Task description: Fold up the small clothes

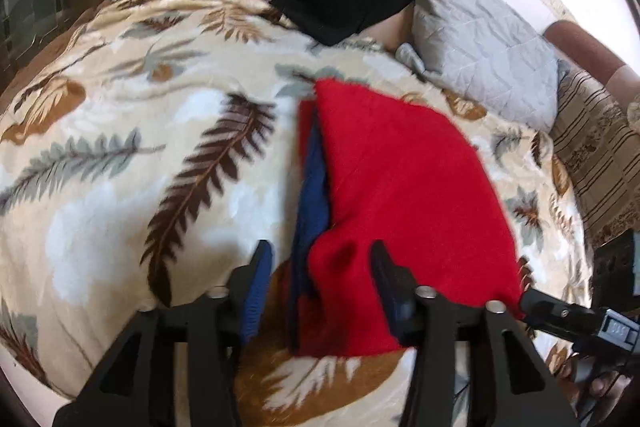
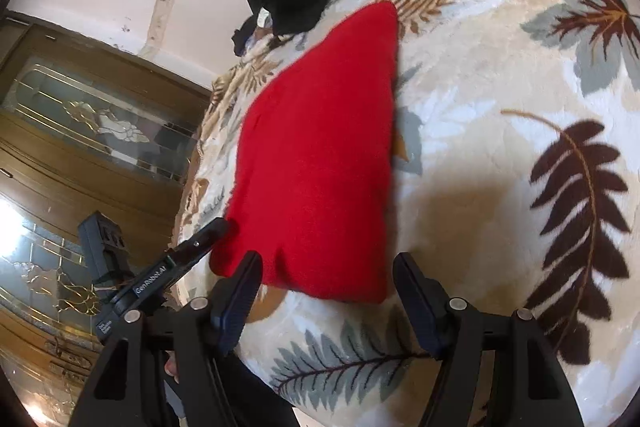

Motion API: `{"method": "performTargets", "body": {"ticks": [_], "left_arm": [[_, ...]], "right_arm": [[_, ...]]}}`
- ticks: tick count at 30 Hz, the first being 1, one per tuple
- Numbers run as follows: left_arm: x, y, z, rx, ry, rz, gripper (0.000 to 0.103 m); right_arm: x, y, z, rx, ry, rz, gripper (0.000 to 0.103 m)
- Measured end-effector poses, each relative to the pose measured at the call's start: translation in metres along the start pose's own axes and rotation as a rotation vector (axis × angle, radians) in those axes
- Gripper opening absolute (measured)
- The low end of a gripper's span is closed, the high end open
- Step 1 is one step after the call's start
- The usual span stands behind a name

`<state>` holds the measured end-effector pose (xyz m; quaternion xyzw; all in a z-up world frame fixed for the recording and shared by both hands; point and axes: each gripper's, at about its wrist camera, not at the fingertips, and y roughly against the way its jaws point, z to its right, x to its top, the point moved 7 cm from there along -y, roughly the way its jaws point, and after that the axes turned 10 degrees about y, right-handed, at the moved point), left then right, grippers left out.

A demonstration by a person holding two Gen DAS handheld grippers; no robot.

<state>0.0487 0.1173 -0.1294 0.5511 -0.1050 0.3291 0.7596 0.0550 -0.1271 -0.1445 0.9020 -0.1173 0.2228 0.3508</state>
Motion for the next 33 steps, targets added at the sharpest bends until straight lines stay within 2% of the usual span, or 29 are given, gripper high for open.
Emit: {"method": "performTargets", "body": {"ticks": [1,4,8,10,11,12,14,16,18,21,23,24,25,26,27,30,33], "left_arm": [[0.007,-0.001,0.005,-0.013,0.007,0.012,0.064],[0.018,-0.008,0.016,-0.049,0.022,0.012,0.065],[0.025,-0.035,0.025,-0.112,0.063,-0.046,0.065],[0.023,-0.051,0.025,-0.098,0.052,-0.075,0.065],[0.021,-0.061,0.021,-0.059,0.041,-0.085,0.065],[0.019,-0.07,0.016,-0.062,0.059,-0.114,0.065],[0.018,-0.074,0.009,-0.132,0.139,-0.148,0.059],[0.021,-0.068,0.008,-0.141,0.139,-0.148,0.051],[0.024,-0.059,0.014,-0.168,0.115,-0.137,0.051],[0.024,-0.066,0.009,-0.192,0.129,-0.15,0.071],[0.018,-0.08,0.006,-0.194,0.132,-0.185,0.071],[0.019,-0.079,0.007,-0.202,0.117,-0.179,0.067],[0.02,-0.078,0.009,-0.22,0.123,-0.197,0.048],[0.02,-0.078,0.011,-0.245,0.133,-0.217,0.043],[0.023,-0.076,0.012,-0.242,0.135,-0.215,0.037],[0.027,-0.064,0.024,-0.238,0.099,-0.188,0.032],[0.028,-0.046,0.055,-0.302,0.074,-0.153,0.032]], "right_arm": [[0.005,0.0,0.002,-0.002,0.003,0.005,0.072],[0.025,-0.003,0.01,-0.019,-0.003,0.02,0.072],[0.05,-0.023,0.019,-0.004,-0.03,0.002,0.072],[0.059,-0.043,0.023,0.006,-0.038,-0.03,0.072],[0.061,-0.05,0.025,-0.001,-0.041,-0.039,0.072],[0.061,-0.06,0.025,0.005,-0.04,-0.057,0.072],[0.06,-0.07,0.024,0.009,-0.028,-0.072,0.061],[0.06,-0.068,0.019,-0.005,0.0,-0.067,0.06],[0.061,-0.066,0.018,-0.004,0.0,-0.063,0.059],[0.065,-0.067,0.025,0.006,-0.04,-0.039,0.068],[0.066,-0.077,0.028,0.008,-0.046,-0.058,0.071],[0.066,-0.083,0.025,0.015,-0.022,-0.074,0.069],[0.068,-0.084,0.022,-0.003,0.004,-0.081,0.063],[0.071,-0.084,0.018,-0.028,0.028,-0.09,0.058],[0.073,-0.08,0.012,-0.034,0.047,-0.09,0.049],[0.082,-0.055,-0.016,-0.059,0.155,-0.066,0.044],[0.091,-0.016,-0.025,-0.076,0.198,-0.011,0.044]]}}
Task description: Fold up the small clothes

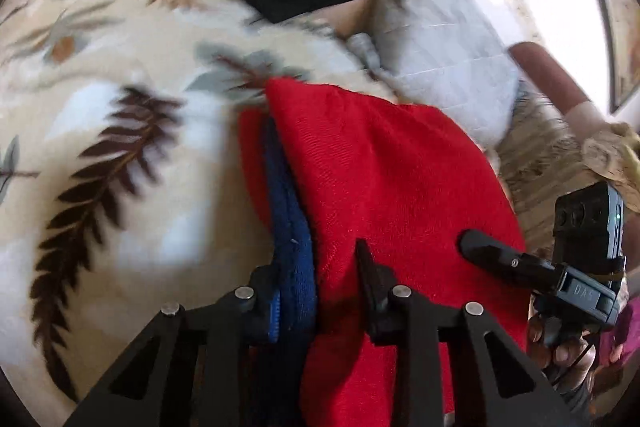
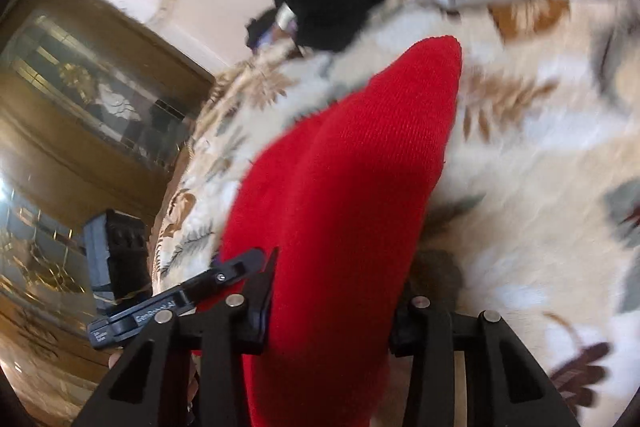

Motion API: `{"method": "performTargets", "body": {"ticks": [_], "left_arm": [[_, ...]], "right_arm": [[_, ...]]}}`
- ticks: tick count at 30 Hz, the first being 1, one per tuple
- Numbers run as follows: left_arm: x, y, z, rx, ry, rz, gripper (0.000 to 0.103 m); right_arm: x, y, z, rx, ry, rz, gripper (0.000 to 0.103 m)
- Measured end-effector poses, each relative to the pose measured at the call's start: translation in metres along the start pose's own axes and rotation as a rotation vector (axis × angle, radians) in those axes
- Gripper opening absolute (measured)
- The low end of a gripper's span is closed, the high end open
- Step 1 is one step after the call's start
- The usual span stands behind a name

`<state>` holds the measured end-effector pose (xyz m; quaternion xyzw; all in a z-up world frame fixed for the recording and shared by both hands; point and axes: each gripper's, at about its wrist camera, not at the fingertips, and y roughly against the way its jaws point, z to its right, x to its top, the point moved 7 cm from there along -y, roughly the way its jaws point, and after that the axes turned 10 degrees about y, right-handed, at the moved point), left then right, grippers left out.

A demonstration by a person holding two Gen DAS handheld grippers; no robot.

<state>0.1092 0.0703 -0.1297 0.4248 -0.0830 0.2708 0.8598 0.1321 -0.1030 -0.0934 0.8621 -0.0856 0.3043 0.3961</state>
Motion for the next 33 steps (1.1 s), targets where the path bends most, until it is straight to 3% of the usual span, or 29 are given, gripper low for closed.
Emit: {"method": "performTargets", "body": {"ticks": [3,6,7,8,9,12,17,24,27,29,31,32,33], "left_arm": [[-0.006,-0.012,0.027,-0.023,-0.007,-0.013,0.037],[-0.022,-0.053,0.03,0.118,-0.05,-0.063,0.042],[-0.029,-0.065,0.028,0.163,-0.067,-0.085,0.058],[-0.031,-0.062,0.028,0.162,-0.068,-0.053,0.066],[-0.031,-0.058,0.03,0.183,-0.08,-0.031,0.068],[-0.034,-0.054,0.034,0.223,-0.136,-0.019,0.068],[-0.033,-0.044,0.035,0.24,-0.139,-0.007,0.068],[-0.025,-0.038,0.049,0.21,-0.158,0.021,0.068],[-0.026,-0.046,0.048,0.204,-0.155,-0.005,0.069],[-0.033,-0.06,0.04,0.2,-0.134,-0.067,0.071],[-0.036,-0.069,0.032,0.149,-0.083,-0.095,0.073],[-0.035,-0.07,0.029,0.124,-0.054,-0.104,0.071],[-0.034,-0.069,0.029,0.11,-0.05,-0.107,0.057]], "right_arm": [[-0.004,0.03,0.024,-0.026,-0.023,0.018,0.046],[-0.029,0.029,0.074,-0.059,-0.16,-0.018,0.058],[-0.043,0.025,0.092,-0.092,-0.215,-0.053,0.059],[-0.052,0.026,0.104,-0.1,-0.25,-0.059,0.059],[-0.058,0.03,0.11,-0.049,-0.282,-0.019,0.064],[-0.061,0.04,0.11,-0.024,-0.283,0.029,0.068],[-0.052,0.035,0.1,-0.021,-0.258,0.035,0.068],[-0.051,0.029,0.103,-0.028,-0.262,0.026,0.069],[-0.05,0.027,0.105,-0.034,-0.26,0.016,0.069],[-0.048,0.02,0.107,-0.041,-0.258,0.003,0.069],[-0.048,0.01,0.107,-0.039,-0.248,-0.032,0.067],[-0.046,0.005,0.104,-0.05,-0.223,-0.051,0.065],[-0.044,0.006,0.1,-0.062,-0.195,-0.054,0.058]]}}
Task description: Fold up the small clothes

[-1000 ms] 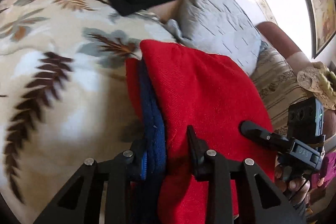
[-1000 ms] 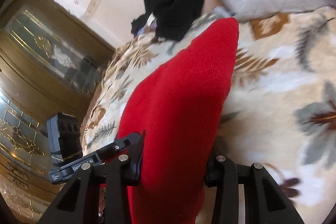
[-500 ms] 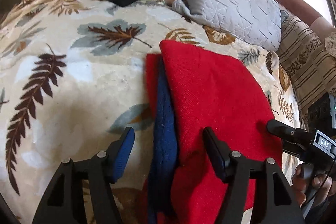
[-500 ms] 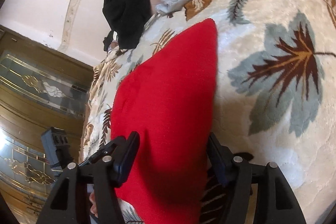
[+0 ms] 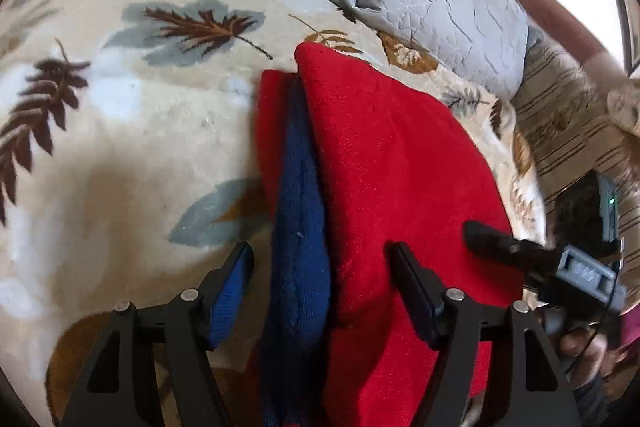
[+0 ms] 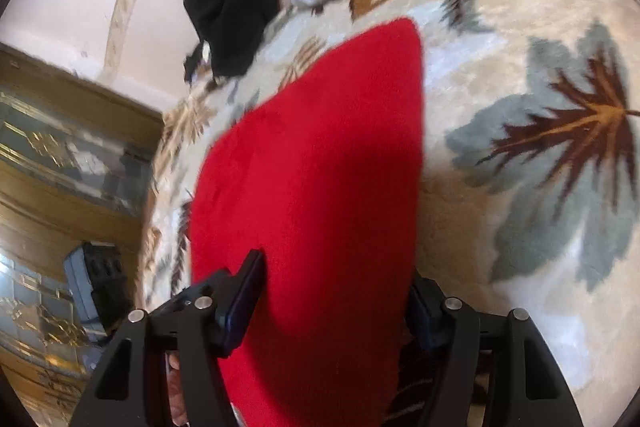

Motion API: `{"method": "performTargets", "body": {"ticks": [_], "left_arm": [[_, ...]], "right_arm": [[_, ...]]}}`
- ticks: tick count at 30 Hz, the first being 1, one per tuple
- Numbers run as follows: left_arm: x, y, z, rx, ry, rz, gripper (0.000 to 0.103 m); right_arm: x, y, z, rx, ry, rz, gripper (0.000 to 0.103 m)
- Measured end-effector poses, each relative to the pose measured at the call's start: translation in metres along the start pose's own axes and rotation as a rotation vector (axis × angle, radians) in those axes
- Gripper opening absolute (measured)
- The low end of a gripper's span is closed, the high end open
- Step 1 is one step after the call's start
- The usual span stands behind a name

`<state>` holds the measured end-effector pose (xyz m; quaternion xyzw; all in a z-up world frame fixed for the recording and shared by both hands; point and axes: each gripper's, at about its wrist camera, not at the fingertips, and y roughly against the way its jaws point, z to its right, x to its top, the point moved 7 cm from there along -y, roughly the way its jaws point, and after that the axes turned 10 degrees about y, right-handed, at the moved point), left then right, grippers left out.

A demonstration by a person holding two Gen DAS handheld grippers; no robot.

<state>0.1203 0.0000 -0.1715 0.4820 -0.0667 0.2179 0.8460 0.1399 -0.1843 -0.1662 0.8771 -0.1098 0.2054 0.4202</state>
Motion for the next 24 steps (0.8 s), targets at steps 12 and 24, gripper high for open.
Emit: {"method": "performTargets", "body": {"ticks": [12,24], "left_arm": [[0.036,0.024,0.066,-0.075,-0.098,0.122,0.037],[0.011,0.021,0.047,0.091,-0.131,0.137,0.067]], "right_arm": [[0.06,0.061,-0.014,-0.055,0.157,0.133,0.045],[0.025,0.086,0.006,-0.171,0.114,0.218,0.059]]}}
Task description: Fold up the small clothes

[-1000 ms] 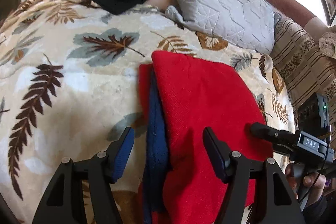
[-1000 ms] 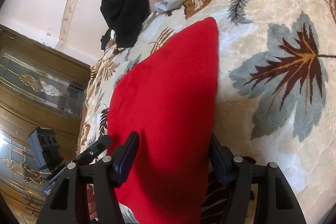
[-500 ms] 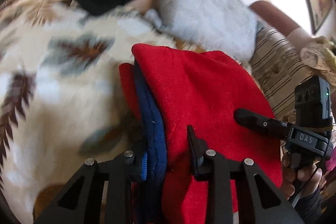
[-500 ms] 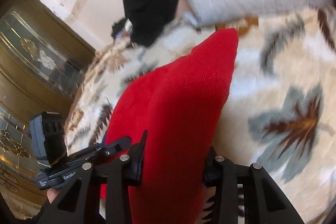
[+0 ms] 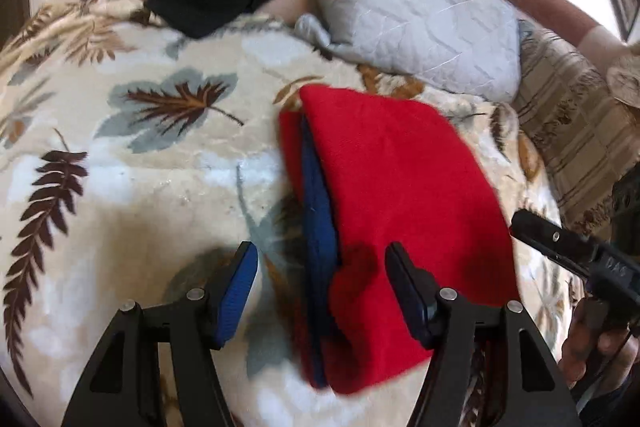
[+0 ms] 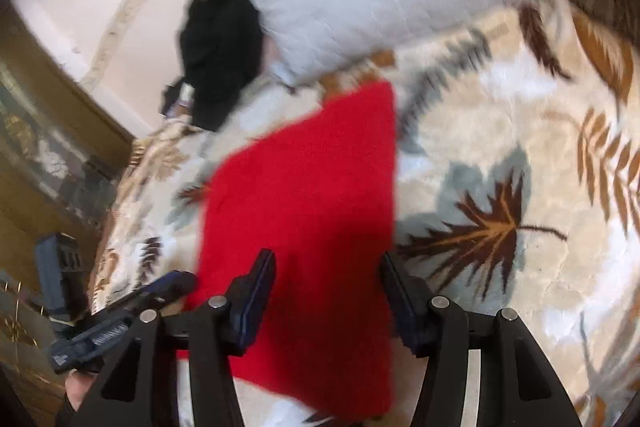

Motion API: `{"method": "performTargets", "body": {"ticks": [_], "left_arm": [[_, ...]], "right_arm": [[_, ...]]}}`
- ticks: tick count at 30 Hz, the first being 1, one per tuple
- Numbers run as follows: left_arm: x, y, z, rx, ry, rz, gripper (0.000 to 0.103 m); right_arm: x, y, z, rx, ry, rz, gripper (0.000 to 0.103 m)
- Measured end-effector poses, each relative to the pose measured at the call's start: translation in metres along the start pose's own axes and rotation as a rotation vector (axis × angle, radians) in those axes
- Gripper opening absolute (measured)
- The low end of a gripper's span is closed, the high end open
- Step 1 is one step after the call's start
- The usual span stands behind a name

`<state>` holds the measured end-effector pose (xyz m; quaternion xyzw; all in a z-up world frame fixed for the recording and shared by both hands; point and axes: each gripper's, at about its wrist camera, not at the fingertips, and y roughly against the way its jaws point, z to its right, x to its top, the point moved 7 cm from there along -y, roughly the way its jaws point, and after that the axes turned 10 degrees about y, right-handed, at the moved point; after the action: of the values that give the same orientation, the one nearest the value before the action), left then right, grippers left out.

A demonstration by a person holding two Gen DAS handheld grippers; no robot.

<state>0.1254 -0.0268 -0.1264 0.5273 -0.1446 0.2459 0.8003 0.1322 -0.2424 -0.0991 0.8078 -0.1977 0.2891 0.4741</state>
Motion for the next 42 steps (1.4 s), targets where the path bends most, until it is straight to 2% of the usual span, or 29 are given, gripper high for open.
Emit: {"method": "performTargets", "body": {"ticks": [3,4,5,6,7,9,11,12,14,16,20,27,30,36,39,42], "left_arm": [[-0.015,0.004,0.006,-0.007,-0.017,-0.004,0.067],[-0.02,-0.005,0.004,0.019,-0.025,-0.03,0.065],[-0.026,-0.02,-0.003,0.068,-0.022,-0.075,0.058],[-0.029,-0.033,-0.01,0.084,-0.006,-0.109,0.052],[-0.03,-0.037,-0.013,0.067,0.019,-0.116,0.052],[-0.025,-0.025,-0.012,0.06,0.029,-0.095,0.05],[-0.019,-0.006,-0.008,0.057,0.019,-0.04,0.05],[-0.018,-0.001,-0.008,0.063,0.014,-0.027,0.05],[-0.018,0.014,-0.008,0.082,0.004,-0.001,0.053],[-0.022,0.026,-0.008,0.12,-0.005,0.026,0.069],[-0.03,0.05,-0.009,0.191,-0.045,0.096,0.079],[-0.036,0.076,-0.008,0.243,-0.065,0.134,0.081],[-0.036,0.084,-0.006,0.264,-0.065,0.151,0.083],[-0.037,0.097,-0.001,0.295,-0.081,0.192,0.084],[-0.035,0.104,0.0,0.312,-0.083,0.214,0.085],[-0.033,0.107,0.0,0.338,-0.081,0.231,0.092]], "right_arm": [[-0.01,0.004,-0.023,0.031,0.041,0.014,0.061],[-0.02,-0.005,-0.026,0.033,0.05,-0.025,0.066],[-0.033,-0.021,-0.025,0.036,0.04,-0.102,0.067],[-0.041,-0.029,-0.023,0.033,0.029,-0.145,0.067],[-0.049,-0.033,-0.022,0.02,0.016,-0.157,0.067],[-0.048,-0.02,-0.03,0.026,0.04,-0.114,0.067],[-0.046,-0.004,-0.04,0.039,0.064,-0.071,0.067],[-0.047,0.002,-0.043,0.019,0.079,-0.06,0.067],[-0.052,0.01,-0.045,-0.019,0.096,-0.044,0.067],[-0.06,0.013,-0.048,-0.058,0.117,-0.053,0.07],[-0.074,0.025,-0.052,-0.16,0.173,-0.066,0.071],[-0.059,0.062,-0.065,-0.283,0.235,0.025,0.084],[-0.054,0.073,-0.069,-0.334,0.251,0.046,0.099],[-0.054,0.08,-0.073,-0.384,0.269,0.068,0.099],[-0.054,0.08,-0.071,-0.406,0.267,0.064,0.103],[-0.058,0.078,-0.069,-0.411,0.273,0.046,0.103]]}}
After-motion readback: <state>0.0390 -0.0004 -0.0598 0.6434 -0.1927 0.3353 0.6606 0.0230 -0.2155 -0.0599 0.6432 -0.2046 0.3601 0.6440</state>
